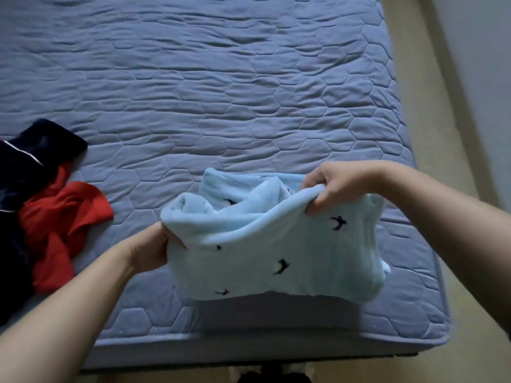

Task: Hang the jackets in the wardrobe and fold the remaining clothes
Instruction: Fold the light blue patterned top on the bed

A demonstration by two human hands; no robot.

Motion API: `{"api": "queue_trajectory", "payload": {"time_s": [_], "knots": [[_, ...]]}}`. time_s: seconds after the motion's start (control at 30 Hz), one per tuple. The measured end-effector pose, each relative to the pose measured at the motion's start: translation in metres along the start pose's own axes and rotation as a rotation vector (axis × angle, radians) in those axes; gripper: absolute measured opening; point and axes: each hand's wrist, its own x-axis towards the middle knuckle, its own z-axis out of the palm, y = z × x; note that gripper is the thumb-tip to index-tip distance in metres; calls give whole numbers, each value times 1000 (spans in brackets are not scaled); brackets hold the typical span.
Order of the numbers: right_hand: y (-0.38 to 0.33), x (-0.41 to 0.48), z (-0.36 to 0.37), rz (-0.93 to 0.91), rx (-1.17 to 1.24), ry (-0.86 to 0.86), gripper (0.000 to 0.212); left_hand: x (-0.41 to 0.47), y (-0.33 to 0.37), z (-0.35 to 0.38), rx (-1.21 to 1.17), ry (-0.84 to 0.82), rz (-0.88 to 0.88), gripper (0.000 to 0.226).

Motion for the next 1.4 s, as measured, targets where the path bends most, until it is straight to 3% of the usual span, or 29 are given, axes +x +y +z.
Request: {"api": "queue_trajectory", "payload": {"time_s": [0.13, 0.17, 0.23, 0.3, 0.33, 0.43, 0.47, 0.53, 0.6, 0.67, 0.77, 0.8, 0.87, 0.93, 1.0, 1.07, 1.13, 1.23, 1.4], "knots": [[-8, 11, 21, -108, 6, 52, 89, 19, 12, 12, 70, 21, -123, 22], [-11, 15, 32, -128, -28, 29, 84, 21, 12, 14, 84, 23, -156, 22], [-12, 18, 46, -147, -83, 7, 40, 23, 9, 13, 86, 15, -216, 22], [-6, 9, 55, -116, -10, -33, 16, 19, 4, 10, 25, 0, -254, 17], [-2, 1, 56, -81, 78, -99, 20, 16, 3, 10, -33, -9, -245, 15], [13, -17, 45, 17, 288, -244, 34, 18, 4, 7, -158, 19, -162, 50], [19, -15, 37, 51, 249, -181, 37, 25, 8, 11, -131, 55, -137, 48], [33, 5, 16, 127, 24, 112, 38, 55, 16, 21, 21, 241, -69, 31], [45, 32, 3, 262, -205, 435, 35, 91, 21, 29, 226, 537, 9, 21], [50, 53, 6, 389, -356, 683, 38, 117, 23, 32, 393, 820, 43, 25], [48, 55, 43, 327, -425, 910, 53, 117, 27, 45, 582, 1075, 99, 26], [45, 49, 64, 257, -412, 965, 60, 109, 25, 51, 650, 1112, 240, 32], [37, 37, 112, 102, -445, 1011, 65, 91, 17, 68, 928, 997, 643, 49], [36, 35, 144, 61, -563, 895, 62, 79, -1, 80, 1305, 673, 833, 56], [44, 50, 152, 150, -531, 742, 63, 82, -14, 79, 1541, 463, 695, 59], [59, 76, 146, 230, -491, 664, 68, 101, -16, 66, 1654, 481, 466, 65], [72, 96, 144, 283, -502, 650, 67, 129, -19, 53, 1719, 506, 349, 70], [87, 114, 151, 323, -496, 689, 67, 162, -32, 45, 1744, 481, 352, 72], [107, 137, 151, 237, -456, 825, 66, 188, -42, 32, 1669, 525, 483, 67]]}}
